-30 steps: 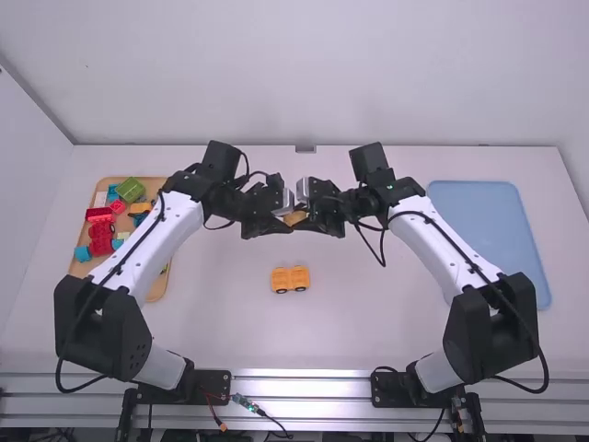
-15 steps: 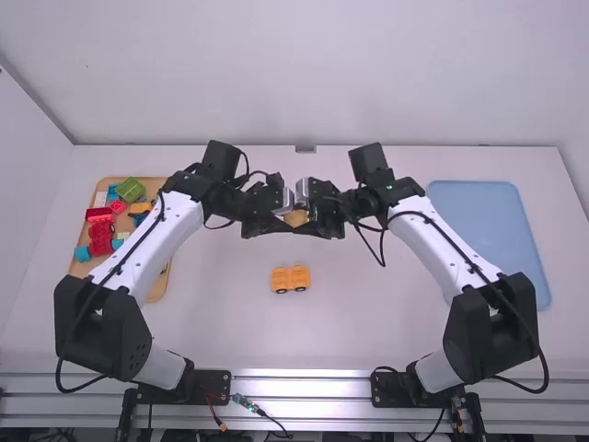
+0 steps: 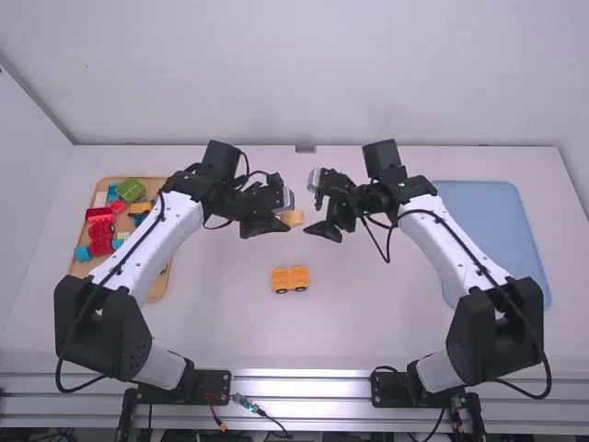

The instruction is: Assemble lego blocks to make yellow taxi

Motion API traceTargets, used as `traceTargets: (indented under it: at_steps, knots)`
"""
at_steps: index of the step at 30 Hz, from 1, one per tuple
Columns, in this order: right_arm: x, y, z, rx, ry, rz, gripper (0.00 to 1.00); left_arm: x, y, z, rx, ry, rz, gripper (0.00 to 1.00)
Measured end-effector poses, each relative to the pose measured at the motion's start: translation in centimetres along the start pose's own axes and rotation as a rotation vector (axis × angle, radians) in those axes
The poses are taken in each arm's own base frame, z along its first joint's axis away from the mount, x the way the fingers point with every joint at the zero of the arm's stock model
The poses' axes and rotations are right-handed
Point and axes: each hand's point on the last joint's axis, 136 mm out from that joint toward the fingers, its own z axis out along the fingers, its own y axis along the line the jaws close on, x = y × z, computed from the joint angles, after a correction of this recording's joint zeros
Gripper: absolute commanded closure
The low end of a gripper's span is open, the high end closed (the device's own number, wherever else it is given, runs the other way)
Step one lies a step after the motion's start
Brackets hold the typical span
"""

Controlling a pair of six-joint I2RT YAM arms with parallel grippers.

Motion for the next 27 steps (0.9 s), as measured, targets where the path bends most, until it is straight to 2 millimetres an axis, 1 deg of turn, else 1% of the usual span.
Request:
traceTargets:
  at_steps: [1,3,6,7,8,9,10,12,13,14,15,16,17,19,20,21,22,23,25,26,27]
  knots:
    - [0.4,-0.8,-0.8,0.036,0.013,0.025,0.01,0.1,0.1,0.1,-0.008,0.009,-0.005,0.95]
    - [1.4,-2.8,-3.2,0.140,0.038,0.095,0.01,0.1,0.3,0.3,-0.023,0.027,-0.011,0.96]
    - [2.8,-5.4,-7.3,0.284,0.046,0.201,0.01,-0.5,0.3,1.2,-0.042,0.054,0.008,0.96]
    - [3.6,-6.7,-9.4,0.358,0.041,0.255,0.01,-0.9,0.1,1.9,-0.048,0.059,0.030,0.96]
    - [3.9,-7.1,-10.1,0.384,0.038,0.272,0.01,-1.1,0.0,2.2,-0.050,0.060,0.040,0.96]
    - [4.8,-7.8,-11.5,0.432,0.034,0.316,0.01,-1.3,-0.4,2.9,-0.048,0.066,0.055,0.96]
    - [5.8,-8.4,-12.6,0.474,0.029,0.361,0.01,-1.4,-0.8,3.6,-0.047,0.072,0.062,0.97]
    - [7.9,-9.0,-14.2,0.532,0.026,0.440,0.01,-1.4,-1.5,5.0,-0.056,0.093,0.067,0.98]
    - [9.4,-9.2,-14.8,0.561,0.027,0.495,0.01,-1.3,-1.8,5.7,-0.066,0.114,0.070,0.98]
    - [9.5,-9.2,-14.9,0.564,0.025,0.500,0.01,-1.3,-1.9,5.8,-0.068,0.119,0.071,0.98]
    - [11.0,-9.2,-15.2,0.587,0.025,0.549,0.01,-1.1,-2.3,6.5,-0.077,0.142,0.075,0.98]
    - [11.8,-9.1,-15.4,0.598,0.024,0.572,0.01,-1.0,-2.4,7.0,-0.082,0.153,0.076,0.98]
    - [12.7,-8.9,-15.6,0.611,0.023,0.603,0.01,-1.1,-2.6,7.9,-0.089,0.163,0.078,0.98]
    - [13.5,-8.6,-15.9,0.627,0.019,0.625,0.01,-1.3,-2.7,9.3,-0.093,0.165,0.082,0.98]
    - [13.8,-8.3,-16.1,0.639,0.016,0.635,0.01,-1.3,-2.8,10.4,-0.090,0.169,0.080,0.98]
    - [13.8,-8.1,-16.3,0.646,0.012,0.635,0.01,-1.2,-3.0,11.0,-0.085,0.173,0.076,0.98]
    - [13.5,-7.8,-16.6,0.661,0.002,0.627,0.01,-0.8,-3.3,12.2,-0.070,0.186,0.062,0.98]
    - [13.3,-7.8,-16.8,0.668,-0.002,0.620,0.01,-0.5,-3.5,12.5,-0.063,0.194,0.055,0.98]
    - [12.7,-7.4,-17.2,0.684,-0.015,0.599,0.01,0.9,-4.3,13.8,-0.020,0.246,0.017,0.98]
    - [12.1,-7.2,-17.5,0.696,-0.024,0.581,0.01,2.3,-4.9,14.5,0.014,0.297,-0.023,0.98]
    - [11.8,-7.0,-17.7,0.703,-0.030,0.568,0.01,3.0,-5.1,14.8,0.034,0.327,-0.045,0.98]
